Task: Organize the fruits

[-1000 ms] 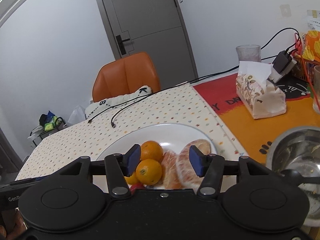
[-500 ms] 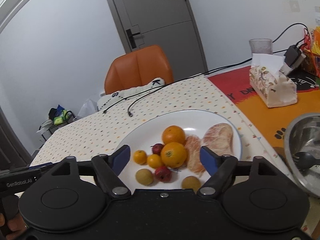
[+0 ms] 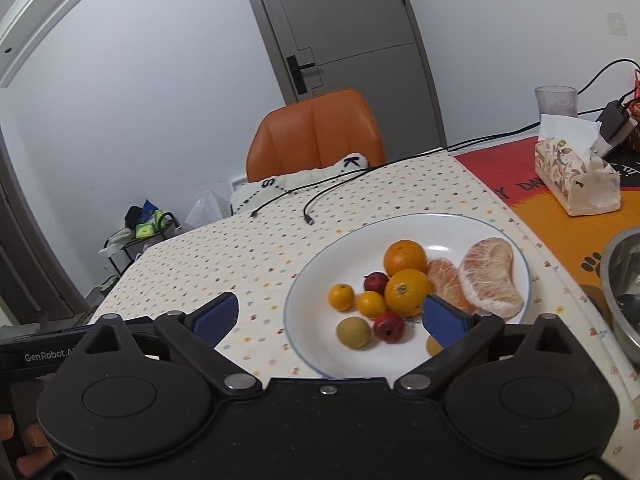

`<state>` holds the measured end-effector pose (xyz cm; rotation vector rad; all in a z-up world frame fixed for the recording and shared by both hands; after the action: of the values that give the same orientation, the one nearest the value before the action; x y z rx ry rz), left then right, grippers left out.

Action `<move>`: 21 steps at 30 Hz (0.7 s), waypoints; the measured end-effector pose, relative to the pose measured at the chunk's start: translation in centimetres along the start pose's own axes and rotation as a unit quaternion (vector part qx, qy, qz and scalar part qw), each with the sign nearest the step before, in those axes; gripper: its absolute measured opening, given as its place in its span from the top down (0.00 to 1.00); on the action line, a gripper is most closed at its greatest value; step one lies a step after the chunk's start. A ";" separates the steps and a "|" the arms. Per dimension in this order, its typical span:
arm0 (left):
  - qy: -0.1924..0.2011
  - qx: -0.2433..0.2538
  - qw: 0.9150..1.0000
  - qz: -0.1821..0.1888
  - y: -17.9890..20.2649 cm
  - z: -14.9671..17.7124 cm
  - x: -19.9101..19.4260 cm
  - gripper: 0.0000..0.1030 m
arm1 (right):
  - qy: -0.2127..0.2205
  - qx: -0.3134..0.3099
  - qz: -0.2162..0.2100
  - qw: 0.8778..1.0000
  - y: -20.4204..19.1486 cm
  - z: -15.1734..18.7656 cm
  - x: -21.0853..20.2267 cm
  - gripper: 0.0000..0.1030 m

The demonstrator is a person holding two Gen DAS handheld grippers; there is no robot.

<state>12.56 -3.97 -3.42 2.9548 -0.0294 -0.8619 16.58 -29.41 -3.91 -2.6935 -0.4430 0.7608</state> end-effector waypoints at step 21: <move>0.008 -0.002 1.000 -0.029 -2.5 -0.3 -6.5 0.00 | -0.020 -0.041 -0.041 0.998 -5.3 0.0 -3.4 0.00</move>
<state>7.20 -1.26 0.17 2.9710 0.0586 -0.8445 12.68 -25.86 -0.41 -2.7202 -0.6034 0.7918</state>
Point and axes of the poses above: each gripper's, at about its wrist camera, not at the fingertips, and x roughly the way its jaws point, y to its right, z to its underside, the point moved 2 cm from there along x, roughly the way its jaws point, and after that the axes turned 6 degrees about x, right-handed, at the moved point
